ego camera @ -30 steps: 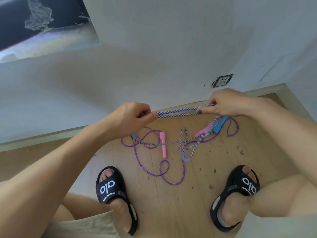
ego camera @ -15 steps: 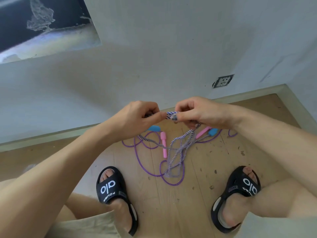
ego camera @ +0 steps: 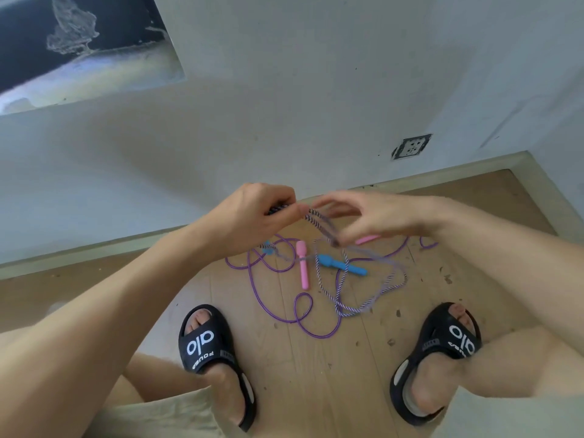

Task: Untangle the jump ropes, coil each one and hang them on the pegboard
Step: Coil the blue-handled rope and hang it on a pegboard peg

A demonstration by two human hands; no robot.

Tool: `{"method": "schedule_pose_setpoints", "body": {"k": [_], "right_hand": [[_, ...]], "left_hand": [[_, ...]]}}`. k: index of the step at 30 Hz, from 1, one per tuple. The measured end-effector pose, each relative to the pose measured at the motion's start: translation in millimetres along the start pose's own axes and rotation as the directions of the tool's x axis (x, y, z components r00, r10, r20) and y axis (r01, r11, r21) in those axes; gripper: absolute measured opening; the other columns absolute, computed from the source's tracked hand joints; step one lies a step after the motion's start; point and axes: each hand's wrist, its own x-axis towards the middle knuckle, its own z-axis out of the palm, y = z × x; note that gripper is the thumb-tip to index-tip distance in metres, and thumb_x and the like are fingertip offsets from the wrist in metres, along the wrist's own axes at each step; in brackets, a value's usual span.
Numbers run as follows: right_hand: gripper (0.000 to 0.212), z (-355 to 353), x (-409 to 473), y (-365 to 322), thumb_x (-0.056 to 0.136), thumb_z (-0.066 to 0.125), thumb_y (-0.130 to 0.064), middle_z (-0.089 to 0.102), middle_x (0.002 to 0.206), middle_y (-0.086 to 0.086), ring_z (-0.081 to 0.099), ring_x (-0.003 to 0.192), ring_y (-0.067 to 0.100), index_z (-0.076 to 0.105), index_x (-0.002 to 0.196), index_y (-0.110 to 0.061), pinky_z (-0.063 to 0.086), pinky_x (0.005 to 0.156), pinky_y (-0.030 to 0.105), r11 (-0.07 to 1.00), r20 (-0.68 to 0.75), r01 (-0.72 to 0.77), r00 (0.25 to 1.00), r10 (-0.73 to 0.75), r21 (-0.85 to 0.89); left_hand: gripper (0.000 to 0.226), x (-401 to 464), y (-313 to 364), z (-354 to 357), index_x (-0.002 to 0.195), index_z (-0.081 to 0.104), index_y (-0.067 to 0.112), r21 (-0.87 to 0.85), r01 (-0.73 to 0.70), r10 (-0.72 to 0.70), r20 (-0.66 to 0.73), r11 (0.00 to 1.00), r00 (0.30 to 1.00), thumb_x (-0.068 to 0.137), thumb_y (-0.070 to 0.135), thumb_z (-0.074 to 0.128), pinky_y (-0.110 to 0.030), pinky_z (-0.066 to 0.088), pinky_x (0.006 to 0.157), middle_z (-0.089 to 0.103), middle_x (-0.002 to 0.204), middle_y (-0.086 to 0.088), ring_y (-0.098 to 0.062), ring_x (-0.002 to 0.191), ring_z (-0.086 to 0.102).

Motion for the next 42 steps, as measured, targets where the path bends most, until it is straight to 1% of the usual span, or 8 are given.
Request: {"method": "schedule_pose_setpoints", "body": {"k": [5, 15, 19, 23, 28, 33, 36, 42], "right_hand": [[0.016, 14, 1, -25, 0.098, 0.059, -0.013, 0.056, 0.066, 0.007, 0.056, 0.062, 0.019, 0.063, 0.084, -0.006, 0.051, 0.072, 0.027, 0.914, -0.086, 0.224, 0.975, -0.207, 0.339], [0.011, -31, -5, 23, 0.081, 0.072, -0.023, 0.068, 0.068, -0.007, 0.056, 0.061, 0.011, 0.066, 0.087, -0.016, 0.046, 0.061, 0.026, 0.633, -0.16, -0.372, 0.916, 0.367, -0.679], [0.035, 0, 7, 8, 0.084, 0.074, -0.017, 0.072, 0.106, -0.006, 0.067, 0.101, 0.009, 0.059, 0.115, -0.021, 0.053, 0.09, 0.026, 0.994, -0.018, -0.006, 1.0, 0.004, -0.108], [0.014, 8, 4, -18, 0.097, 0.059, -0.012, 0.06, 0.067, 0.009, 0.061, 0.075, 0.026, 0.062, 0.086, -0.005, 0.05, 0.073, 0.025, 0.913, -0.092, 0.209, 0.978, -0.188, 0.35], [0.027, -24, -1, 1, 0.091, 0.069, -0.025, 0.062, 0.061, 0.003, 0.053, 0.06, 0.013, 0.058, 0.07, -0.014, 0.041, 0.064, 0.027, 0.981, -0.068, 0.072, 0.994, -0.085, -0.182], [0.014, -16, -1, 23, 0.085, 0.071, -0.026, 0.072, 0.081, -0.002, 0.065, 0.074, 0.018, 0.062, 0.089, -0.017, 0.054, 0.074, 0.034, 0.627, -0.16, -0.331, 0.936, 0.314, -0.705], [0.037, 12, 5, 5, 0.086, 0.073, -0.022, 0.07, 0.107, -0.003, 0.068, 0.101, 0.016, 0.053, 0.117, -0.022, 0.055, 0.088, 0.027, 0.984, 0.002, -0.048, 0.999, 0.049, -0.172], [0.013, 17, 7, -18, 0.099, 0.056, -0.009, 0.05, 0.056, -0.002, 0.05, 0.058, 0.019, 0.055, 0.086, -0.007, 0.048, 0.077, 0.033, 0.863, -0.087, 0.201, 0.98, -0.181, 0.464]], "left_hand": [[0.047, 4, 3, -2, 0.072, 0.05, 0.003, -0.006, 0.005, -0.005, -0.019, 1.0, 1.0, 0.1, 0.042, 0.049, -0.026, 0.028, 0.049, 0.042, 0.061, -0.013, -0.013, 0.053, 0.028], [0.043, 0, -10, 1, 0.067, 0.05, 0.014, 0.069, 0.042, -0.043, 0.024, 0.997, 0.999, 0.1, 0.043, 0.05, -0.022, 0.029, 0.049, 0.038, 0.054, 0.005, -0.01, 0.051, 0.036], [0.042, 6, 4, 3, 0.073, 0.053, 0.006, -0.018, 0.024, -0.025, -0.023, 1.0, 0.999, 0.1, 0.039, 0.051, -0.021, 0.03, 0.05, 0.038, 0.058, 0.001, -0.013, 0.054, 0.031], [0.045, 9, 6, 0, 0.075, 0.056, 0.005, -0.011, 0.021, -0.022, -0.031, 1.0, 0.999, 0.1, 0.041, 0.049, -0.023, 0.03, 0.049, 0.044, 0.059, -0.008, -0.014, 0.054, 0.032], [0.045, 5, -5, -1, 0.072, 0.056, 0.008, 0.059, 0.035, -0.036, 0.006, 0.998, 0.999, 0.101, 0.042, 0.048, -0.025, 0.031, 0.051, 0.048, 0.06, -0.008, -0.014, 0.054, 0.034], [0.041, 5, -11, 4, 0.068, 0.051, 0.018, 0.105, 0.053, -0.056, 0.025, 0.993, 0.998, 0.098, 0.045, 0.052, -0.024, 0.03, 0.05, 0.041, 0.054, 0.004, -0.013, 0.052, 0.035], [0.045, 5, -4, 4, 0.066, 0.047, 0.011, 0.047, 0.031, -0.031, -0.008, 0.998, 0.999, 0.099, 0.042, 0.052, -0.023, 0.029, 0.048, 0.035, 0.054, 0.003, -0.015, 0.053, 0.03], [0.046, 9, -3, 2, 0.069, 0.05, 0.006, 0.006, 0.045, -0.045, -0.018, 0.999, 0.999, 0.102, 0.039, 0.047, -0.028, 0.032, 0.051, 0.051, 0.063, -0.015, -0.013, 0.053, 0.032]]}}
